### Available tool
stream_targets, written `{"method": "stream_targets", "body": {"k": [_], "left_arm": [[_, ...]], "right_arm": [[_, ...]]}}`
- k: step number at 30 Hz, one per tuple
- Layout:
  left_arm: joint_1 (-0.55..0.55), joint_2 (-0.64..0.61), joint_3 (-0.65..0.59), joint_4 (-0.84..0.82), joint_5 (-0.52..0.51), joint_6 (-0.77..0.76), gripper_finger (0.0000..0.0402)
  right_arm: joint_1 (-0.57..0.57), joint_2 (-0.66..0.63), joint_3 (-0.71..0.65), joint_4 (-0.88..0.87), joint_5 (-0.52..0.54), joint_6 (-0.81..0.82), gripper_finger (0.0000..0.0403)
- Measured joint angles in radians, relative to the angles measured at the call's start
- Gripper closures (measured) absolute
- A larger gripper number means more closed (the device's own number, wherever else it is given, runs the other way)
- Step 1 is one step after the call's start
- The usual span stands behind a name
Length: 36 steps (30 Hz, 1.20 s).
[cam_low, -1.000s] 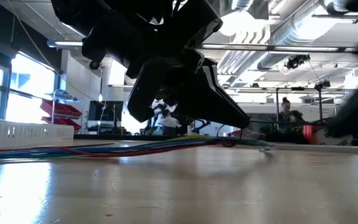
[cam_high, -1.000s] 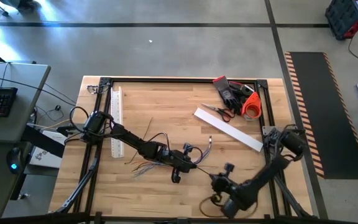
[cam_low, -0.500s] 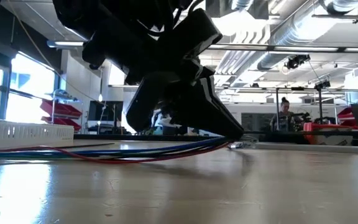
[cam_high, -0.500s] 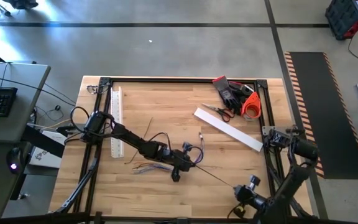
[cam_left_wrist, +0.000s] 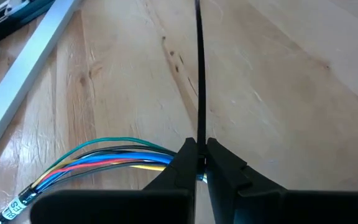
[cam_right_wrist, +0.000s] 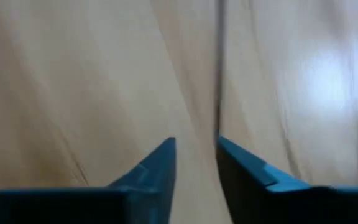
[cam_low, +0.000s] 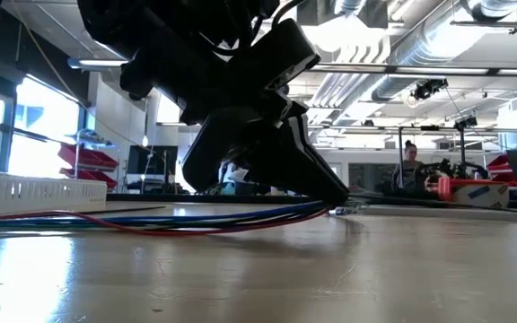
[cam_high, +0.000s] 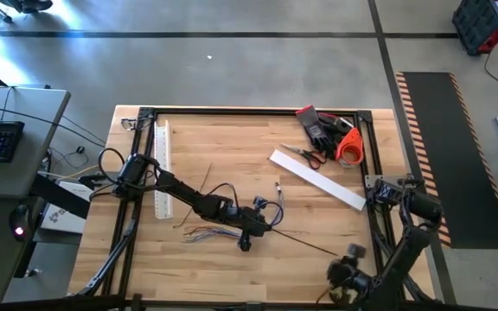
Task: Ziptie cables
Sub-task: Wrap the zip tie on the cable
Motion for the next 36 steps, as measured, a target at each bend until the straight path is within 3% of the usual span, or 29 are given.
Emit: {"method": "stream_targets", "body": {"k": [2,4,9,14,22,32,36], "left_arm": [[0.000,0.000,0.000,0.000,0.002,-0.004,0.0402],[0.000,0.000,0.000,0.000,0.002,-0.006,0.0402],[-0.002,0.000,0.000,0.002,0.008,-0.008,0.0402],[-0.003,0.000,0.000,0.002,0.013,-0.016,0.0402],[-0.003,0.000,0.001,0.003,0.012,-0.022,0.0402],[-0.010,0.000,0.001,0.002,0.012,-0.029,0.0402],[-0.010,0.000,0.001,0.005,0.009,-0.029,0.0402]], "right_arm": [[-0.012,0.000,-0.016,0.111,0.236,-0.082,0.0269],[-0.047,-0.001,-0.055,0.208,0.400,-0.139,0.0247],[-0.183,0.003,-0.181,0.511,0.542,-0.416,0.0225],[-0.308,0.003,-0.272,0.785,0.530,-0.704,0.0237],[-0.406,0.004,-0.322,0.964,0.462,-0.885,0.0300],[-0.424,0.004,-0.331,0.972,0.453,-0.902,0.0392],[-0.424,0.003,-0.331,0.940,0.437,-0.855,0.0400]]}}
